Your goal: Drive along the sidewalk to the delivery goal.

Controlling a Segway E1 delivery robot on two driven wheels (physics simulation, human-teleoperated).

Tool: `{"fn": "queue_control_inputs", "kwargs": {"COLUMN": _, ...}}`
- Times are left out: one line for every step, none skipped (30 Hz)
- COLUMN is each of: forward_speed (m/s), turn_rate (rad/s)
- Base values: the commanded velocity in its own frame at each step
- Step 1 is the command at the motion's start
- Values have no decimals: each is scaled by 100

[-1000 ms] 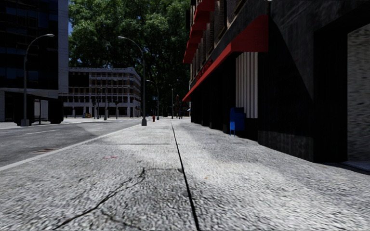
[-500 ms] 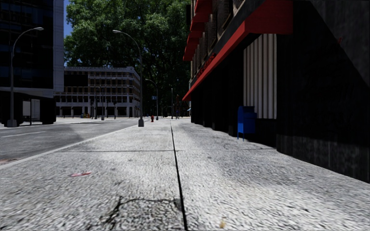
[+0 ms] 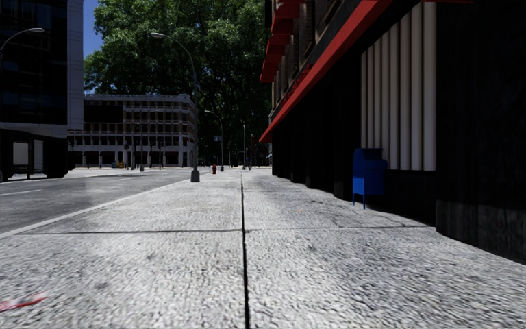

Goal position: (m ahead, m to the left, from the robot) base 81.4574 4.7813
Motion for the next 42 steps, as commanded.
{"fn": "queue_control_inputs", "kwargs": {"forward_speed": 200, "turn_rate": 0}}
{"fn": "queue_control_inputs", "kwargs": {"forward_speed": 200, "turn_rate": 0}}
{"fn": "queue_control_inputs", "kwargs": {"forward_speed": 200, "turn_rate": 0}}
{"fn": "queue_control_inputs", "kwargs": {"forward_speed": 200, "turn_rate": 0}}
{"fn": "queue_control_inputs", "kwargs": {"forward_speed": 200, "turn_rate": 0}}
{"fn": "queue_control_inputs", "kwargs": {"forward_speed": 200, "turn_rate": 0}}
{"fn": "queue_control_inputs", "kwargs": {"forward_speed": 200, "turn_rate": 0}}
{"fn": "queue_control_inputs", "kwargs": {"forward_speed": 200, "turn_rate": 0}}
{"fn": "queue_control_inputs", "kwargs": {"forward_speed": 200, "turn_rate": 0}}
{"fn": "queue_control_inputs", "kwargs": {"forward_speed": 200, "turn_rate": 0}}
{"fn": "queue_control_inputs", "kwargs": {"forward_speed": 200, "turn_rate": 0}}
{"fn": "queue_control_inputs", "kwargs": {"forward_speed": 200, "turn_rate": 0}}
{"fn": "queue_control_inputs", "kwargs": {"forward_speed": 200, "turn_rate": 0}}
{"fn": "queue_control_inputs", "kwargs": {"forward_speed": 200, "turn_rate": 0}}
{"fn": "queue_control_inputs", "kwargs": {"forward_speed": 200, "turn_rate": 0}}
{"fn": "queue_control_inputs", "kwargs": {"forward_speed": 200, "turn_rate": 0}}
{"fn": "queue_control_inputs", "kwargs": {"forward_speed": 200, "turn_rate": 0}}
{"fn": "queue_control_inputs", "kwargs": {"forward_speed": 200, "turn_rate": 0}}
{"fn": "queue_control_inputs", "kwargs": {"forward_speed": 200, "turn_rate": 0}}
{"fn": "queue_control_inputs", "kwargs": {"forward_speed": 200, "turn_rate": 0}}
{"fn": "queue_control_inputs", "kwargs": {"forward_speed": 200, "turn_rate": 0}}
{"fn": "queue_control_inputs", "kwargs": {"forward_speed": 200, "turn_rate": 0}}
{"fn": "queue_control_inputs", "kwargs": {"forward_speed": 200, "turn_rate": 0}}
{"fn": "queue_control_inputs", "kwargs": {"forward_speed": 200, "turn_rate": 0}}
{"fn": "queue_control_inputs", "kwargs": {"forward_speed": 200, "turn_rate": 0}}
{"fn": "queue_control_inputs", "kwargs": {"forward_speed": 200, "turn_rate": 0}}
{"fn": "queue_control_inputs", "kwargs": {"forward_speed": 200, "turn_rate": 0}}
{"fn": "queue_control_inputs", "kwargs": {"forward_speed": 200, "turn_rate": 0}}
{"fn": "queue_control_inputs", "kwargs": {"forward_speed": 200, "turn_rate": 0}}
{"fn": "queue_control_inputs", "kwargs": {"forward_speed": 200, "turn_rate": 0}}
{"fn": "queue_control_inputs", "kwargs": {"forward_speed": 200, "turn_rate": 0}}
{"fn": "queue_control_inputs", "kwargs": {"forward_speed": 200, "turn_rate": 0}}
{"fn": "queue_control_inputs", "kwargs": {"forward_speed": 200, "turn_rate": 0}}
{"fn": "queue_control_inputs", "kwargs": {"forward_speed": 200, "turn_rate": 0}}
{"fn": "queue_control_inputs", "kwargs": {"forward_speed": 200, "turn_rate": 0}}
{"fn": "queue_control_inputs", "kwargs": {"forward_speed": 200, "turn_rate": 0}}
{"fn": "queue_control_inputs", "kwargs": {"forward_speed": 200, "turn_rate": 0}}
{"fn": "queue_control_inputs", "kwargs": {"forward_speed": 200, "turn_rate": 0}}
{"fn": "queue_control_inputs", "kwargs": {"forward_speed": 200, "turn_rate": 0}}
{"fn": "queue_control_inputs", "kwargs": {"forward_speed": 200, "turn_rate": 0}}
{"fn": "queue_control_inputs", "kwargs": {"forward_speed": 200, "turn_rate": 0}}
{"fn": "queue_control_inputs", "kwargs": {"forward_speed": 200, "turn_rate": 0}}
